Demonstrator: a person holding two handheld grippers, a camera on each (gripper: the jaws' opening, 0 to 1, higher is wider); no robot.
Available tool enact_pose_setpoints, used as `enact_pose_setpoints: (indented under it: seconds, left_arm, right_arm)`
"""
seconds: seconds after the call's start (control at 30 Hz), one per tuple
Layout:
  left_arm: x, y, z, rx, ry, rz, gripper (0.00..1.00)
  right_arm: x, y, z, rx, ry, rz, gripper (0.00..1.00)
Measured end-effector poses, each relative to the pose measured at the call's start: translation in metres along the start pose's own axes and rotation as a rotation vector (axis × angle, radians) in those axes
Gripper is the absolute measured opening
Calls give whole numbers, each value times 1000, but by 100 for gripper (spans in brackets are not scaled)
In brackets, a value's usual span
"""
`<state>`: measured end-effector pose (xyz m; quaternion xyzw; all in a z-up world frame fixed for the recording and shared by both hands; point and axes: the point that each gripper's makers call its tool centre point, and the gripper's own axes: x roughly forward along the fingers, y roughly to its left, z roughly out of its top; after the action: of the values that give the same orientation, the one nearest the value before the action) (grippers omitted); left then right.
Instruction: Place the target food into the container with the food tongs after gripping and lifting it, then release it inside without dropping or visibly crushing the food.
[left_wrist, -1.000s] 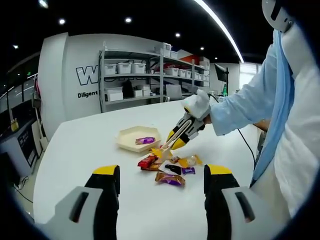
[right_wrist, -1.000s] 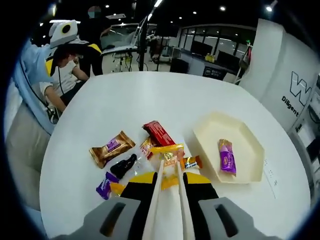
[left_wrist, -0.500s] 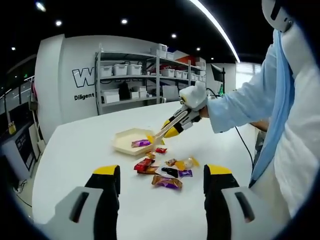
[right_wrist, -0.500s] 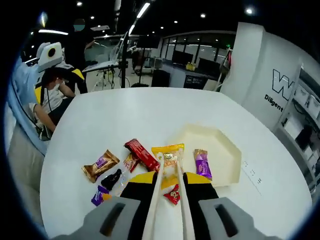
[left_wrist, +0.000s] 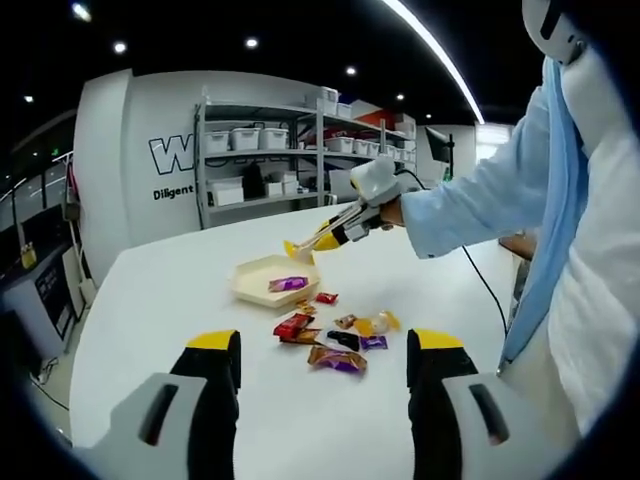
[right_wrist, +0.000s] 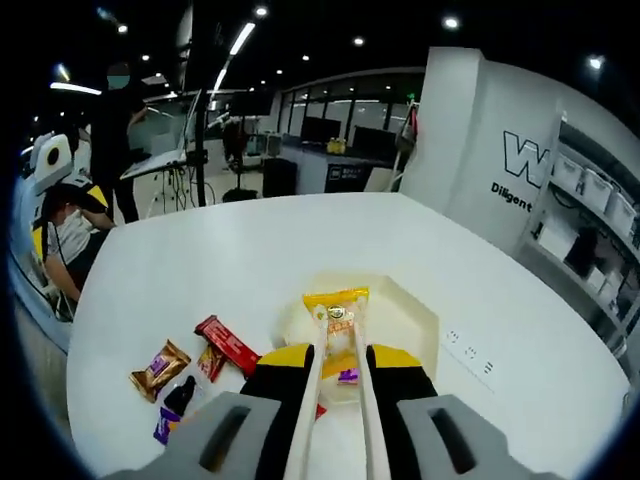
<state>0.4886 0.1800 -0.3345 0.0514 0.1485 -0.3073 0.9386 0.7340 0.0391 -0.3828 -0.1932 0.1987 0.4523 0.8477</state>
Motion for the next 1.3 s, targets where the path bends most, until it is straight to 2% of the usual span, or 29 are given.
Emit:
enact_pose_setpoints:
  seconds: [0.27,0.5,1.0,1.3]
  left_arm:
    - [-7,3,-1,-4,6,19,65]
    - [-9,4,-1,-5,5,29,65]
    - [3,-4,5,0,-13,-9,65]
    - [5,-5,7,-2,-19,-16,64]
  right_arm:
    - [13,-16,11,-7,-37,-38,18]
    - [10,-13,11,-9,-40,-33,18]
    - [-9,-3,-6,4,-25,-29,18]
    - [-18,11,-20,39,-7,-24,19]
